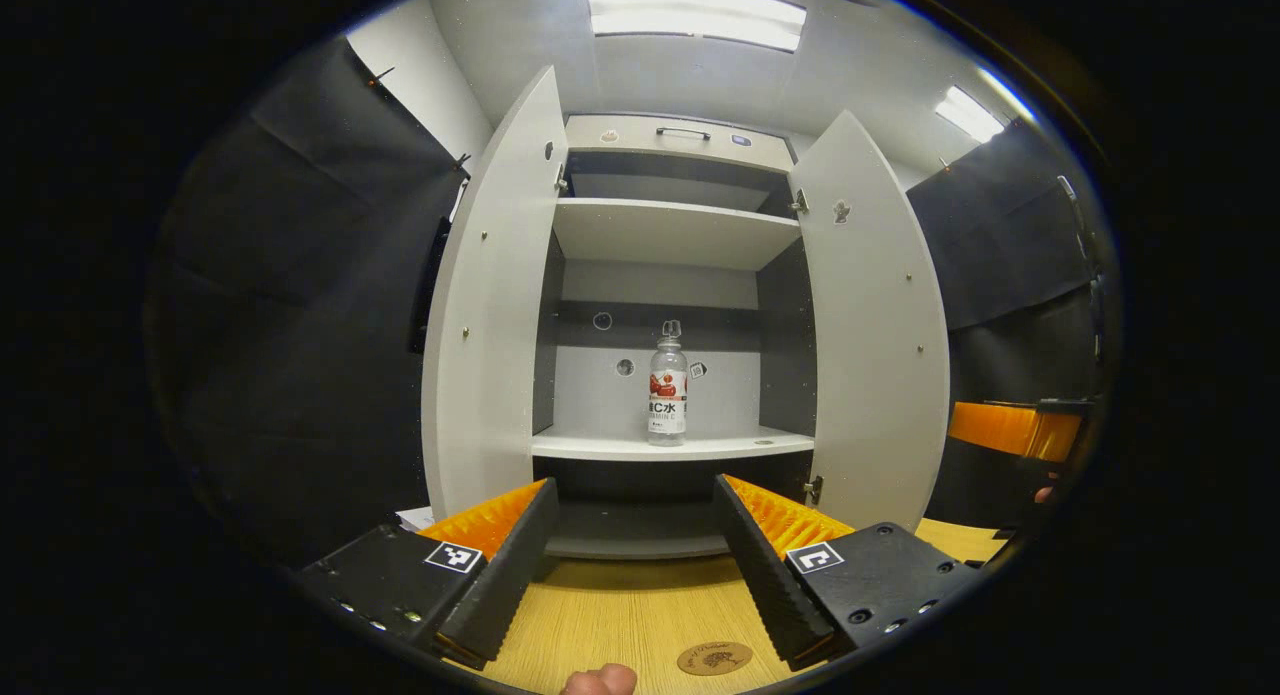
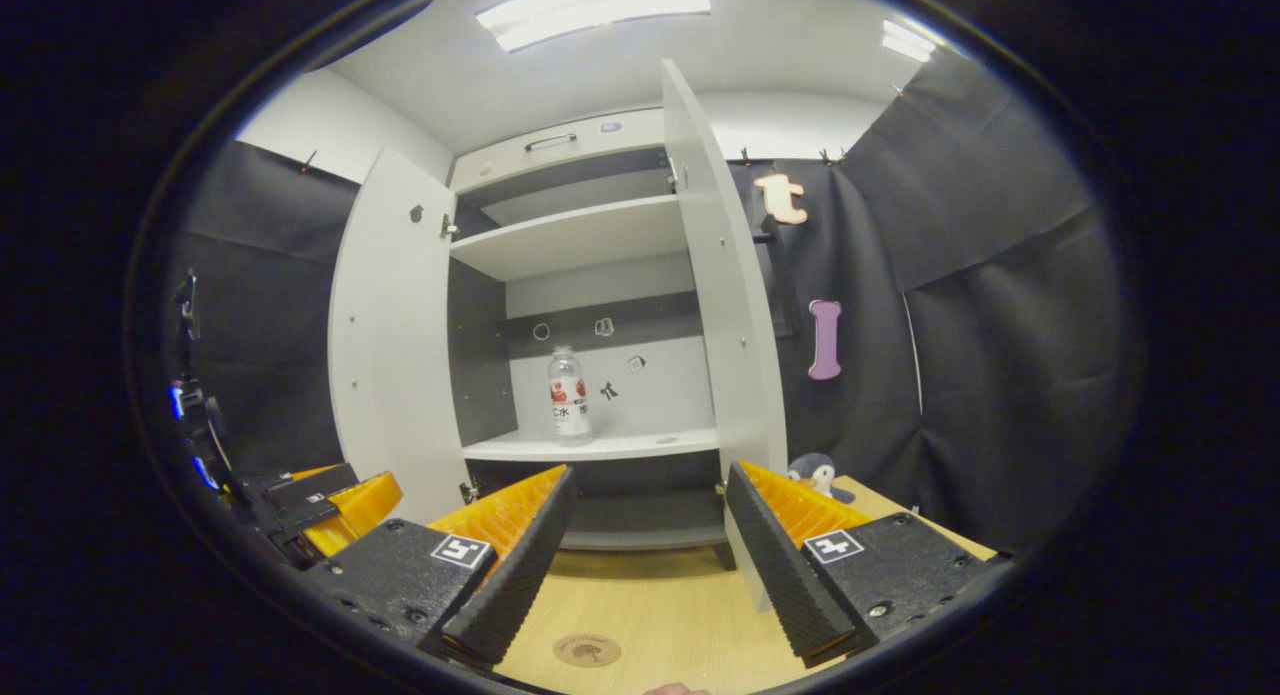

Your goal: Grasp the bottle in the cabinet with the left hand and place it on the coaster, then close the right door with the right hand and the left door with the left hand.

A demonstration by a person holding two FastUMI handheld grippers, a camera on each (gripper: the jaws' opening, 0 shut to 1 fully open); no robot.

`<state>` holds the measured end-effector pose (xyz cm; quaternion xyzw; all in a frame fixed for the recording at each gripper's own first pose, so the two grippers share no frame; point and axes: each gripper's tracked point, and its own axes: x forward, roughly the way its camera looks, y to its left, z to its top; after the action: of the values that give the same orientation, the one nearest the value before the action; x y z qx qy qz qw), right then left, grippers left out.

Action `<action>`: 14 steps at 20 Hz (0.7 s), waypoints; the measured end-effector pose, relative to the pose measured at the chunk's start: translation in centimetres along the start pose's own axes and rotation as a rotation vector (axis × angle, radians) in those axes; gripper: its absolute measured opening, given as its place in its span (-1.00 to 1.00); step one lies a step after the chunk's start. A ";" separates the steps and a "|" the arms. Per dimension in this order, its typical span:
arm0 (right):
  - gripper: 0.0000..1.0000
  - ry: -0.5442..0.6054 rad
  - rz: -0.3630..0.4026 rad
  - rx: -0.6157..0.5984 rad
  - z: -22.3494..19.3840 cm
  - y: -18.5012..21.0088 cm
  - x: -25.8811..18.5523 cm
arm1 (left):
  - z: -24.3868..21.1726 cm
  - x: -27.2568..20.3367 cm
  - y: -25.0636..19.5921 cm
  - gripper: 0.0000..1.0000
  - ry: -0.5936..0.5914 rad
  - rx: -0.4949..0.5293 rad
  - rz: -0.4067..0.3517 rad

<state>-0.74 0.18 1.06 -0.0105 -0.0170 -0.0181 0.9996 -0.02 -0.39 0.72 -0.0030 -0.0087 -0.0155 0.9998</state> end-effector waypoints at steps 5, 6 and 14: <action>0.89 0.012 0.011 -0.002 -0.5 0.2 0.2 | -0.3 0.6 0.5 0.89 0.005 0.002 0.012; 0.89 0.016 0.010 0.000 -0.6 0.2 0.3 | -0.4 0.7 0.5 0.89 0.007 0.002 0.011; 0.89 0.037 0.041 0.000 -0.9 0.3 0.6 | 0.8 5.9 -1.6 0.97 0.001 -0.050 -0.086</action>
<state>-0.12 0.49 0.13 -0.0108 0.0015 0.0022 0.9999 5.78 -2.19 1.62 -0.0276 -0.0078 -0.0589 0.9979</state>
